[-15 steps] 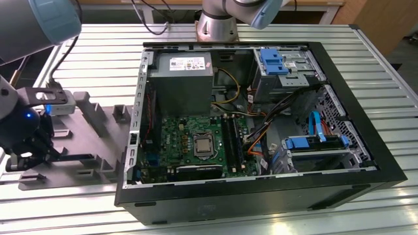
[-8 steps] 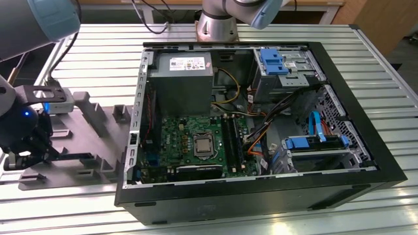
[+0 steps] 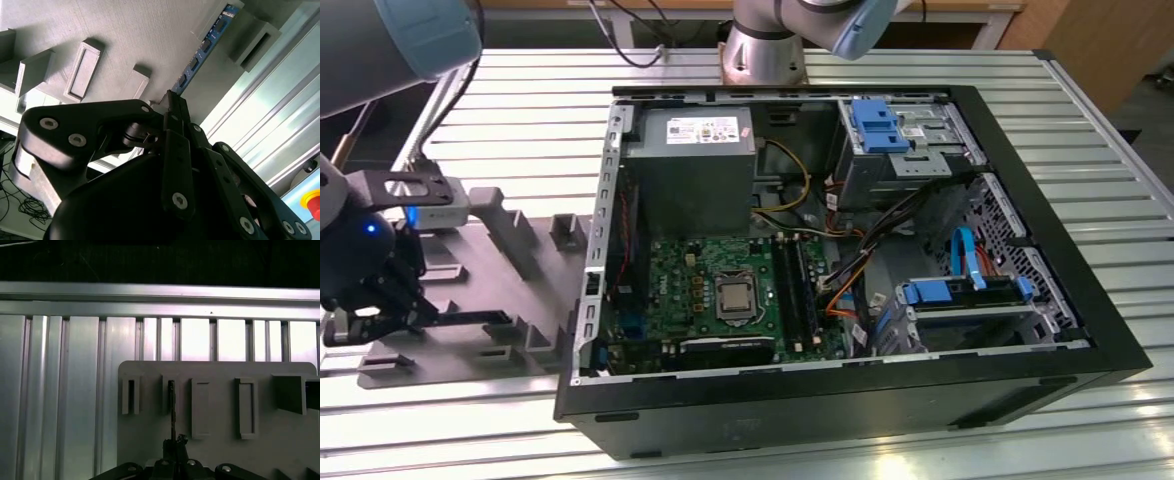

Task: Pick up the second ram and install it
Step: 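Pick up the second ram and move it above second insertion slot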

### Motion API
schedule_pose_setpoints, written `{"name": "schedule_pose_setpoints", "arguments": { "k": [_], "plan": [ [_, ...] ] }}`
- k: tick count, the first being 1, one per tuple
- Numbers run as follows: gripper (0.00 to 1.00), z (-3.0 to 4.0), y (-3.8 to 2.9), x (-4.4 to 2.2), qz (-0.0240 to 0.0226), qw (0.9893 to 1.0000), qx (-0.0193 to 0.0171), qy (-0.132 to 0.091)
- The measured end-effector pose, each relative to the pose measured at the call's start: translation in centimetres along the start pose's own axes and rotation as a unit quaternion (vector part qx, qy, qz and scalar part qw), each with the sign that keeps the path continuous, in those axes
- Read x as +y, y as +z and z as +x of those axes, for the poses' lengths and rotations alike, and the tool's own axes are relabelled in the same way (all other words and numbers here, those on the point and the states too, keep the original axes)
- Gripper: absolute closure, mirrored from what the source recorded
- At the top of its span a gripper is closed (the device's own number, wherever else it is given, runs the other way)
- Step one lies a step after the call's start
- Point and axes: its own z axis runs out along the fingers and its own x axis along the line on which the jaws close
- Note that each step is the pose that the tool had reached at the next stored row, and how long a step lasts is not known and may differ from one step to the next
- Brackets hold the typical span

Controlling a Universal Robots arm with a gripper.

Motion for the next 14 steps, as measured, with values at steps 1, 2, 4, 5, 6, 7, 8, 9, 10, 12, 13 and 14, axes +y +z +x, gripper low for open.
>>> {"name": "schedule_pose_setpoints", "arguments": {
  "k": [1,2,4,5,6,7,8,9,10,12,13,14],
  "plan": [
    [0.88,0.00,-0.04,0.00,0.0000,1.0000,0.0000,0.000],
    [0.88,0.00,-0.09,0.00,0.0001,1.0000,0.0000,0.000],
    [0.88,0.00,-0.19,0.01,0.0002,1.0000,0.0000,0.000],
    [0.88,-0.01,-0.24,0.01,0.0002,1.0000,0.0000,0.000],
    [0.88,-0.01,-0.28,0.01,0.0003,1.0000,0.0000,0.000],
    [0.88,-0.01,-0.32,0.02,0.0004,1.0000,0.0000,0.000],
    [0.88,-0.01,-0.36,0.03,0.0004,1.0000,0.0000,0.000],
    [0.88,-0.01,-0.41,0.03,0.0005,1.0000,0.0000,0.000],
    [0.88,-0.01,-0.45,0.03,0.0005,1.0000,0.0000,0.000],
    [0.88,-0.01,-0.52,0.04,0.0007,1.0000,0.0000,0.000],
    [0.88,-0.02,-0.55,0.05,0.0008,1.0000,0.0000,0.000],
    [0.88,-0.02,-0.58,0.05,0.0009,1.0000,0.0000,0.000]
  ]
}}
